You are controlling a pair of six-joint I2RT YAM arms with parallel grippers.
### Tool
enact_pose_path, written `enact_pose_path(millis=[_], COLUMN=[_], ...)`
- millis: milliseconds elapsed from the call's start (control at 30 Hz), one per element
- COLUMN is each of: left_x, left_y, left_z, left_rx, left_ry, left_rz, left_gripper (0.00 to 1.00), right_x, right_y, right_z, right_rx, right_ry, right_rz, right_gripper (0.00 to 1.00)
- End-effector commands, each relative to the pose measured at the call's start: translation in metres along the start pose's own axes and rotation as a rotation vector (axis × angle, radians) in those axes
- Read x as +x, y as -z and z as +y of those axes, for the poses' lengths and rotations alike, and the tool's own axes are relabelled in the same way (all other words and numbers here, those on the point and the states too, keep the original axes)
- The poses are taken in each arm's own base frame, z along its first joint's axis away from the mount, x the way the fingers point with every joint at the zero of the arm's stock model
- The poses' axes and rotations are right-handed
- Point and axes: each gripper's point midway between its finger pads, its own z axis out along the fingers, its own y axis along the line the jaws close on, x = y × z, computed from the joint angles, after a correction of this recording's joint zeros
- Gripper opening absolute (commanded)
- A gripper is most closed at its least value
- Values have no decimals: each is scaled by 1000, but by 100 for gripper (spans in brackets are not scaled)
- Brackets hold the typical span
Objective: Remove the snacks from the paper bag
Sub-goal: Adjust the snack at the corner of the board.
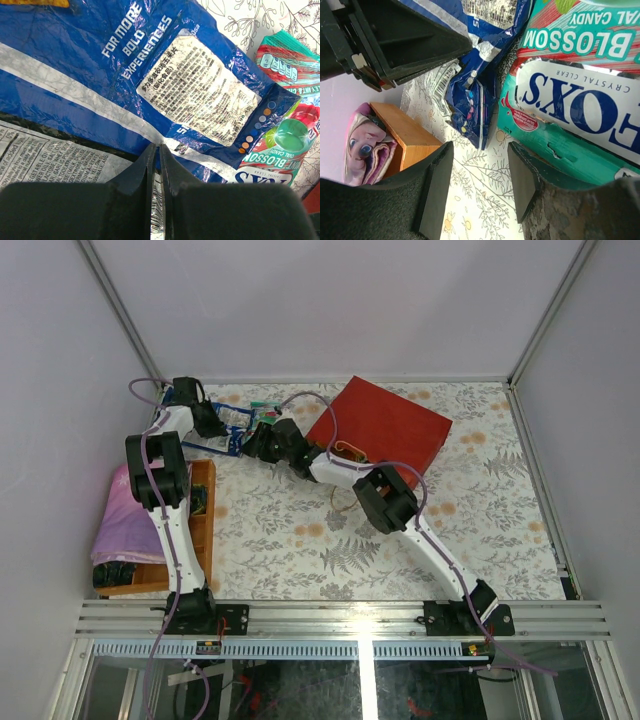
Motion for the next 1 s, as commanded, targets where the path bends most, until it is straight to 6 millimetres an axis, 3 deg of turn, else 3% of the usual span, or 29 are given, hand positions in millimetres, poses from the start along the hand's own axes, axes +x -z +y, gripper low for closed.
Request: enact_pose_path(millis=[0, 467, 633, 767, 967], left_x=[33, 31, 30, 27, 9], left_y=[-6, -5, -6, -6, -4], left_z=[16, 16, 18, 22, 48], left_rx=[-61, -54, -56, -67, -127], left_ry=[4, 5, 7, 18, 92], left_rz=[101, 98, 96, 89, 45], left_gripper=[6, 6, 6, 6, 3], right_x=[0, 21, 22, 16, 5], right_y=[-13, -33, -33, -26, 0], right_z=[3, -2, 4, 8, 14], right_rx=[-15, -28, -41, -32, -8], right_ry=[-78, -185, -185, -171, -159], right_rz=[-31, -9, -7, -17, -56], right_gripper=[54, 46, 29, 1, 0])
